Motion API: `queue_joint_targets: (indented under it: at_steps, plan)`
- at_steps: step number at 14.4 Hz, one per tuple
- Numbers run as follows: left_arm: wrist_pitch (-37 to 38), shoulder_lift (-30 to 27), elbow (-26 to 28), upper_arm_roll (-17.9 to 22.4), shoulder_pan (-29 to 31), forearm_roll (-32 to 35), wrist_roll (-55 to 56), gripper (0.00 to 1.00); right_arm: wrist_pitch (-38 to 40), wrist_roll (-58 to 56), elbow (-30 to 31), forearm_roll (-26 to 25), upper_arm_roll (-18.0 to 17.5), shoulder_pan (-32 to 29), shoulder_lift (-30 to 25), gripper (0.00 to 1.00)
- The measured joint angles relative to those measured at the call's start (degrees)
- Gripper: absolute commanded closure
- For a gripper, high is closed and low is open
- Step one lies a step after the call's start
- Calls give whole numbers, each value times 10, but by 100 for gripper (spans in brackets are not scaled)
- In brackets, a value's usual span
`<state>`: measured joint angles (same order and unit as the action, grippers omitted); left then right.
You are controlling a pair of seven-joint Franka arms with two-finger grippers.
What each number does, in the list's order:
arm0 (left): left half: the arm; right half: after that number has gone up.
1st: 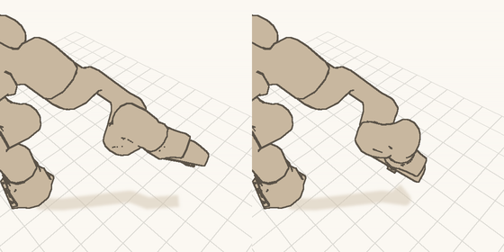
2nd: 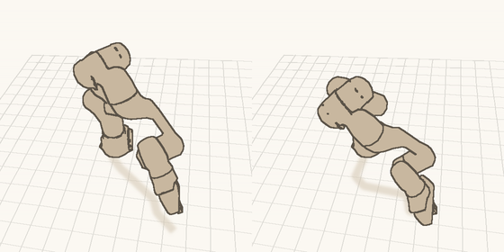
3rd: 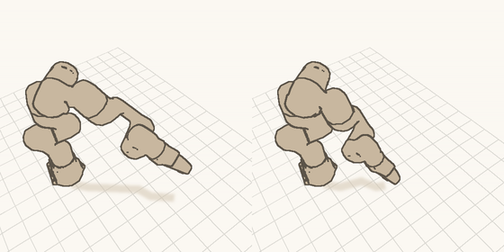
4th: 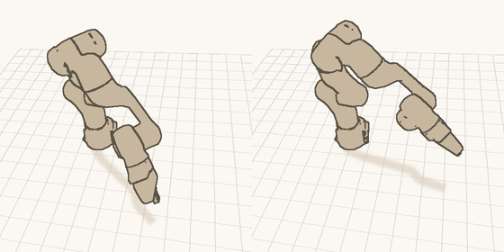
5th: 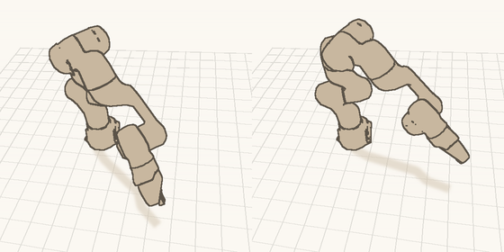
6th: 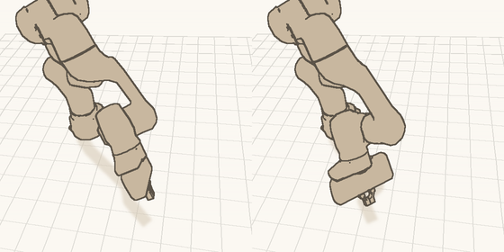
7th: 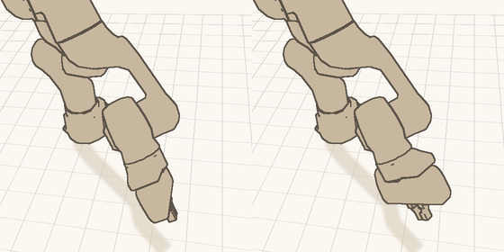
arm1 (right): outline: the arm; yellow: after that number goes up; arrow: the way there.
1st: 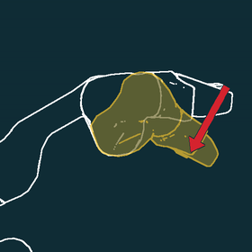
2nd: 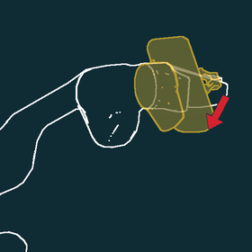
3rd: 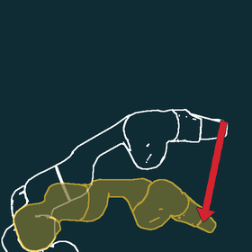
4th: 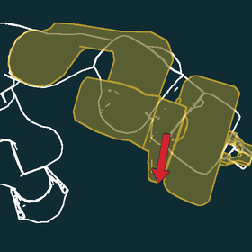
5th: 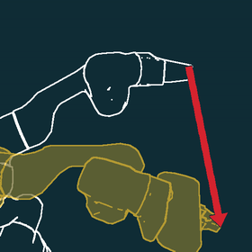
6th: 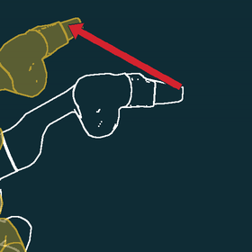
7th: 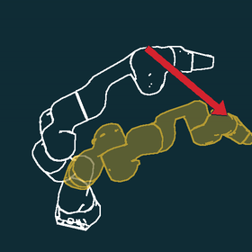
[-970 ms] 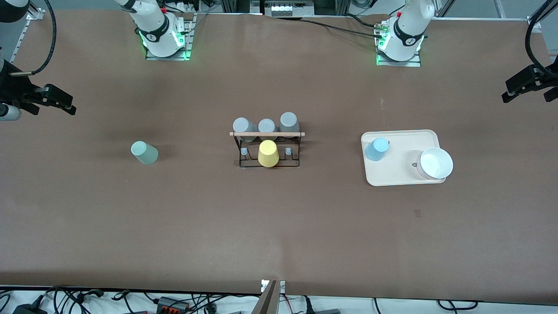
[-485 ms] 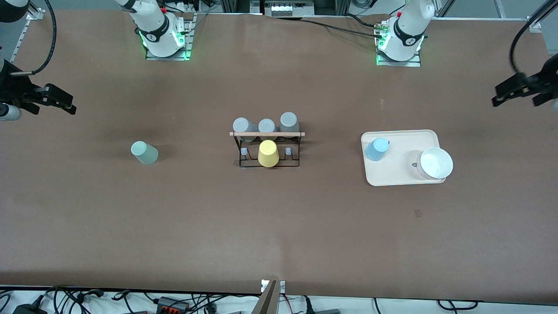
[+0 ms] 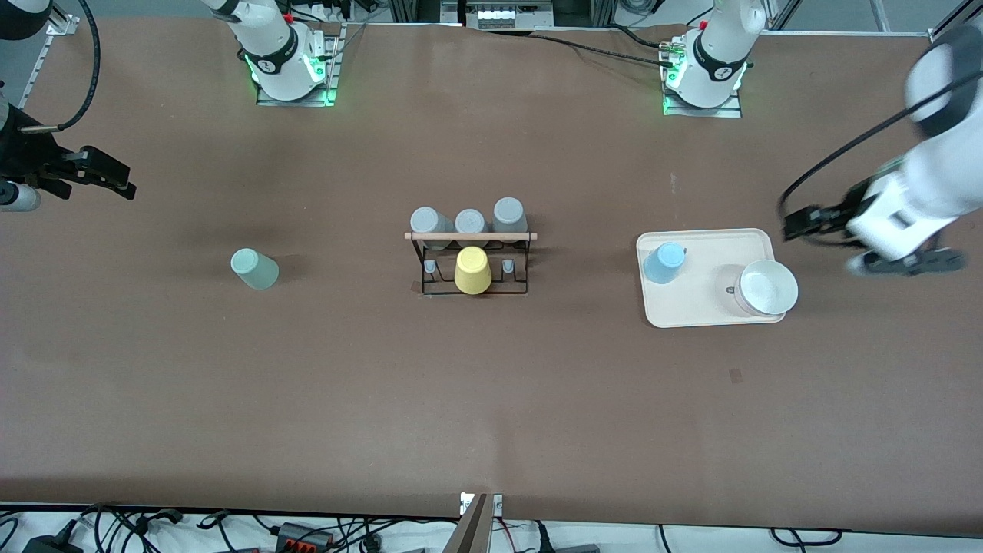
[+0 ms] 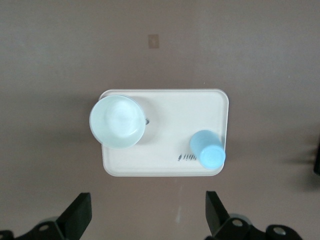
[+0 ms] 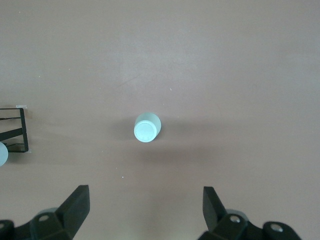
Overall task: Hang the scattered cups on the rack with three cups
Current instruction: 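Lower the left gripper over the light blue cup and close on it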
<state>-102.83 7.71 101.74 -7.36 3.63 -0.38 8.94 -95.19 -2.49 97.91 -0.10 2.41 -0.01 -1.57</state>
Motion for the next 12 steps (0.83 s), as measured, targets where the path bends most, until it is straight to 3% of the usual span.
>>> queue_joint_targets:
  at_steps: [3,8,12]
  plan:
    - [-104,13,81,-32,-1,0,59,0,0,0,0,0,0,0,0,0]
    - [-232,46,163,-83,-3,0,143,0,1,0,0,0,0,0,0,0]
    - [-336,73,230,-93,-23,0,175,0,2,0,0,0,0,0,0,0]
